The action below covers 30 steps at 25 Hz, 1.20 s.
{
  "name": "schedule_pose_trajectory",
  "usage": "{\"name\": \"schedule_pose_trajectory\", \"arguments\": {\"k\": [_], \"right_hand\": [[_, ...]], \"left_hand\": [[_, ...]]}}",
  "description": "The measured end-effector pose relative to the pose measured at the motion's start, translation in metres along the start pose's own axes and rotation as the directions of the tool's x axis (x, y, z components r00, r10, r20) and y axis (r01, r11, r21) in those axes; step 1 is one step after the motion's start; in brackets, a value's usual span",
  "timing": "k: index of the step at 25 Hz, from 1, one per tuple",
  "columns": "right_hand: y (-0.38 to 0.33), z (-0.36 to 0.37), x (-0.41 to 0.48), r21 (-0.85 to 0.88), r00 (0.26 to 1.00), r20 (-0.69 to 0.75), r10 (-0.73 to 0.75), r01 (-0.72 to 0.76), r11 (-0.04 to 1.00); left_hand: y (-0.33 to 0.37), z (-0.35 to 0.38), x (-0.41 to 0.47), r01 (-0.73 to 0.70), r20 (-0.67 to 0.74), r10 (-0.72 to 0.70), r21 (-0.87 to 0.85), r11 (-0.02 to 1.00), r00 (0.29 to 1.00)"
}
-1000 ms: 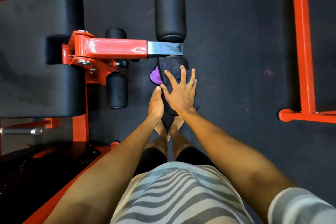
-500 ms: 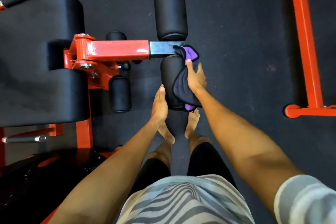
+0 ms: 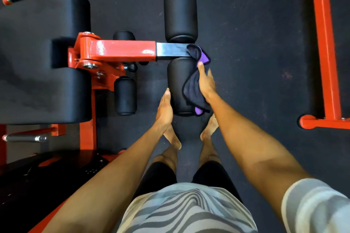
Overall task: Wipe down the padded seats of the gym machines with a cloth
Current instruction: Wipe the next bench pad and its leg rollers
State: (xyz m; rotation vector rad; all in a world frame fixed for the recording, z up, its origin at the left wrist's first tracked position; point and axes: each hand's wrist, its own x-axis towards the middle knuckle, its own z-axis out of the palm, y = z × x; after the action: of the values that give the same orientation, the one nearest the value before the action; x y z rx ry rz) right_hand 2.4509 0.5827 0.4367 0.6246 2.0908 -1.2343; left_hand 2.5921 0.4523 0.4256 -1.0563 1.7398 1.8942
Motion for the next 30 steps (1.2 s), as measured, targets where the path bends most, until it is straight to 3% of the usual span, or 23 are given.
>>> {"name": "schedule_pose_trajectory", "arguments": {"k": [3,5,6,8,11,15,20,25,30], "right_hand": [[0.043,0.003,-0.021,0.132,0.995,0.033,0.092,-0.095,0.987],[0.063,0.007,-0.045,0.166,0.995,-0.021,0.098,-0.094,0.982],[0.066,0.010,-0.057,0.102,0.996,-0.064,0.058,-0.051,0.993],[0.057,0.020,-0.082,-0.195,0.977,-0.165,-0.137,0.104,0.975],[0.036,0.040,-0.087,-0.596,0.850,-0.100,-0.518,0.366,0.715],[-0.004,0.050,-0.045,-0.742,0.830,-0.023,-0.557,0.359,0.566],[-0.030,0.051,-0.027,-0.802,0.817,0.048,-0.574,0.375,0.466],[0.048,0.033,-0.077,-0.798,0.674,0.176,-0.717,0.524,0.297],[0.043,0.035,-0.071,-0.766,0.692,0.198,-0.695,0.551,0.331]], "left_hand": [[0.006,0.005,-0.006,-0.004,-0.022,0.003,-0.047,0.999,1.000],[0.005,0.007,-0.003,0.006,-0.045,-0.009,-0.070,0.998,0.999],[0.005,0.008,-0.003,0.008,-0.056,-0.012,-0.074,0.997,0.998],[0.007,0.011,-0.006,0.007,-0.078,-0.015,-0.095,0.995,0.997],[0.012,0.016,-0.009,0.022,-0.126,-0.038,-0.125,0.992,0.991],[0.009,0.018,-0.005,0.022,-0.093,-0.037,-0.166,0.986,0.995],[0.025,0.025,-0.019,0.005,-0.121,-0.026,-0.165,0.986,0.992],[0.027,0.022,-0.024,0.054,-0.161,-0.081,-0.163,0.985,0.984],[0.032,0.021,-0.023,0.068,-0.149,-0.099,-0.197,0.978,0.984]]}}
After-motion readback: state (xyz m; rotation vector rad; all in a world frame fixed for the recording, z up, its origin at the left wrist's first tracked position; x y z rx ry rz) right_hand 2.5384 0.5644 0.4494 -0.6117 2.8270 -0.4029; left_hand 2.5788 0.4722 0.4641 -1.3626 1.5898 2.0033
